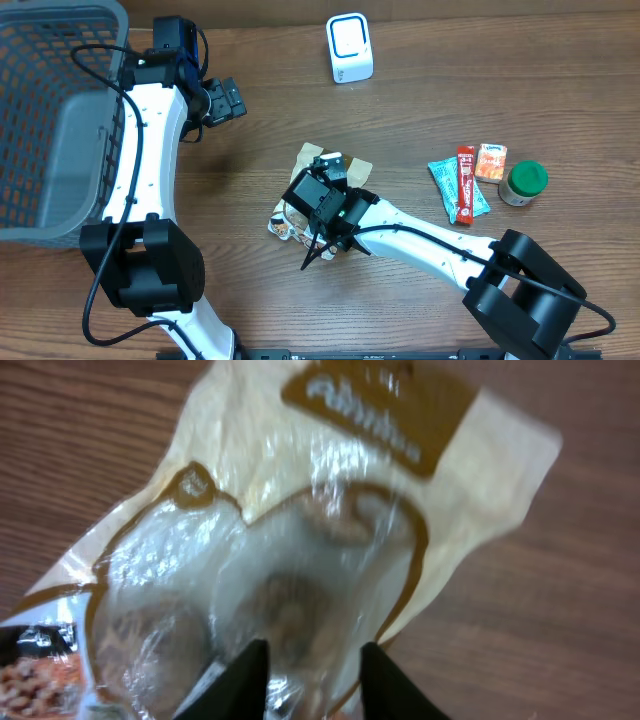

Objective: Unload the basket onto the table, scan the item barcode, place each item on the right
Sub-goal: 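Lower the right gripper and grasp the snack bag edge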

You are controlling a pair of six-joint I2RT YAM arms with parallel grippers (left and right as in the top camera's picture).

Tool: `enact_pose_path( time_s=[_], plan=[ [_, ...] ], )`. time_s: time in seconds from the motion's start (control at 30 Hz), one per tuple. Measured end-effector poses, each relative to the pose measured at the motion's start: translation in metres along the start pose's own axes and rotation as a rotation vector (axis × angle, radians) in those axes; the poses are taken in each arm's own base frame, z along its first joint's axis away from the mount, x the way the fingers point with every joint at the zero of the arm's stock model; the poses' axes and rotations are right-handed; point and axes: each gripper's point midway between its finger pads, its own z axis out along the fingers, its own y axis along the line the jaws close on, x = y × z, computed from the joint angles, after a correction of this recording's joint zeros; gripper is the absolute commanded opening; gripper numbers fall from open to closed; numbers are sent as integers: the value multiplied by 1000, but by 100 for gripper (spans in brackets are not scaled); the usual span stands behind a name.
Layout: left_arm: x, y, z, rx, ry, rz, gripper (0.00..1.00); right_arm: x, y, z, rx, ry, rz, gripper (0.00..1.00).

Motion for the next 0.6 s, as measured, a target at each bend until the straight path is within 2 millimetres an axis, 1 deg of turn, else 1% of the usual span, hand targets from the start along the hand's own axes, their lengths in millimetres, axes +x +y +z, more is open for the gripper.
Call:
enact_pose_path(
  time_s=[0.07, 0.13, 0.3, 0.43, 0.6],
  plan=[
    [0, 0, 0, 0, 0, 0, 100, 14, -4, 0, 8, 62, 28, 27],
    [0, 0, 0, 0, 0, 0, 100, 28, -11, -2, 36, 123, 60, 24],
    [0, 0, 0, 0, 0, 0, 100, 51, -23, -6, 89, 221, 181, 21],
    [0, 0, 0, 0, 0, 0, 100, 60, -15, -6, 61, 265, 299, 20],
    [0, 0, 0, 0, 0, 0, 99, 72, -8, 2, 29, 294, 412, 20]
  ],
)
